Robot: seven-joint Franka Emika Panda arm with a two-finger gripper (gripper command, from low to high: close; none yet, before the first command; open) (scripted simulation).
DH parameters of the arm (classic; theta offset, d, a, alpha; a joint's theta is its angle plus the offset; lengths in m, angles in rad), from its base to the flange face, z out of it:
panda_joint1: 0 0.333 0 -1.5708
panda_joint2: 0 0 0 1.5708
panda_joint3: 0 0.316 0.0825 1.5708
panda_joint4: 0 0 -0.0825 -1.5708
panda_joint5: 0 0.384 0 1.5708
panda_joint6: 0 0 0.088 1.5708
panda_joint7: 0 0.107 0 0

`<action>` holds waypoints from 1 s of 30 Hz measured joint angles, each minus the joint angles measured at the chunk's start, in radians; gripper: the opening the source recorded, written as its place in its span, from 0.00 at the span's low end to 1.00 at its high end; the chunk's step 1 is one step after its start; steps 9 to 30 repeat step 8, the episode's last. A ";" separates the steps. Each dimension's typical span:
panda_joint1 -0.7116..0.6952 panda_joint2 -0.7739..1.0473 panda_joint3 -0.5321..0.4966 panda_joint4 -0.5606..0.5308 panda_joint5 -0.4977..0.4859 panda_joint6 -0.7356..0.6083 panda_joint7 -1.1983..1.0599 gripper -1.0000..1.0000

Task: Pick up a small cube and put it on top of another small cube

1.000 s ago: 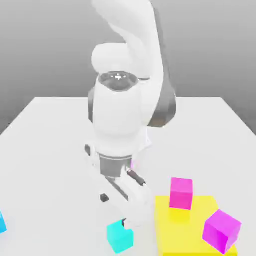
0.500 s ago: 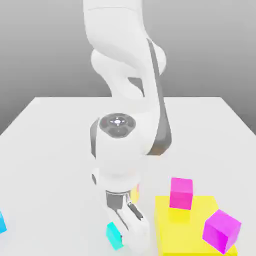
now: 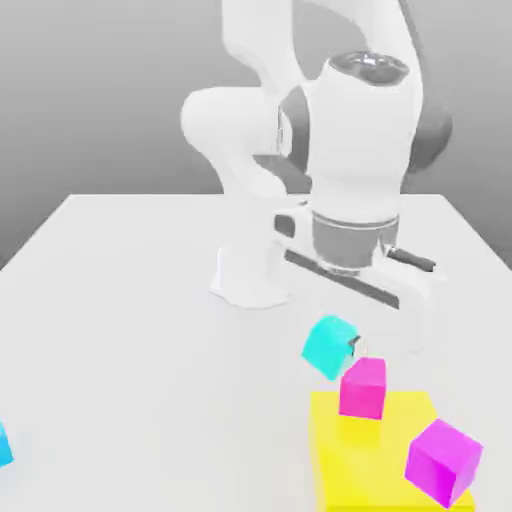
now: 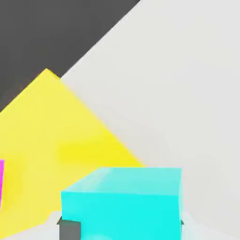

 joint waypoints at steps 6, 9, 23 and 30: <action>-0.002 0.126 0.024 -0.043 -0.046 0.165 0.034 1.00; -0.002 0.126 0.024 -0.043 -0.046 0.165 0.034 1.00; -0.002 0.126 0.024 -0.043 -0.046 0.165 0.034 1.00; -0.002 0.126 0.024 -0.043 -0.046 0.165 0.034 1.00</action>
